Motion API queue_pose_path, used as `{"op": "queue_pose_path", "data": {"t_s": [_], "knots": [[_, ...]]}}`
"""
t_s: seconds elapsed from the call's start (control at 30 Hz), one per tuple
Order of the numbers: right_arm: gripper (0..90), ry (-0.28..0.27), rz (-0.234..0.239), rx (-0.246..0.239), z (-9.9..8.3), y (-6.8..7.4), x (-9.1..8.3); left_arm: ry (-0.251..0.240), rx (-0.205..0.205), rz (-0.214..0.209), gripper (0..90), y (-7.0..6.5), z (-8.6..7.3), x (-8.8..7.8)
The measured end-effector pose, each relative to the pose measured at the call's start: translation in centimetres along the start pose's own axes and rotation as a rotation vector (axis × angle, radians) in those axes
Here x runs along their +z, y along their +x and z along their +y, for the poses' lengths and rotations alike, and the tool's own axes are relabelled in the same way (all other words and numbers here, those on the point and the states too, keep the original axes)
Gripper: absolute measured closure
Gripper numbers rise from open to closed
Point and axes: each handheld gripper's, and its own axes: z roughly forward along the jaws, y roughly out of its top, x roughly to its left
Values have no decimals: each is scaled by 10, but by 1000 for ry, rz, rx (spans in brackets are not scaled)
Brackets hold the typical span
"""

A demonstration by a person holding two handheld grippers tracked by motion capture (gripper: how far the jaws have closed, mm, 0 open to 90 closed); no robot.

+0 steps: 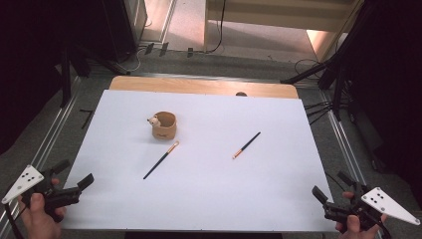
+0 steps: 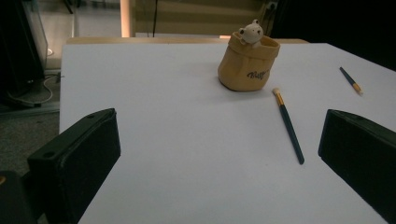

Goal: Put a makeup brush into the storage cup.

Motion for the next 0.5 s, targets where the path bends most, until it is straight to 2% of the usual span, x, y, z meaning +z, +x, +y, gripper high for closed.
{"op": "queue_pose_path", "data": {"t_s": [0.07,0.17,0.37,0.5], "knots": [[12,3,1,1,0,0,0,7,19,-6,0,-4,4,2],[12,5,3,1,0,1,1,10,26,-8,0,-9,8,3],[12,-5,6,-1,2,0,1,14,10,-12,0,-13,16,7],[12,-2,10,6,2,-2,2,21,24,-15,0,-18,21,9]]}}
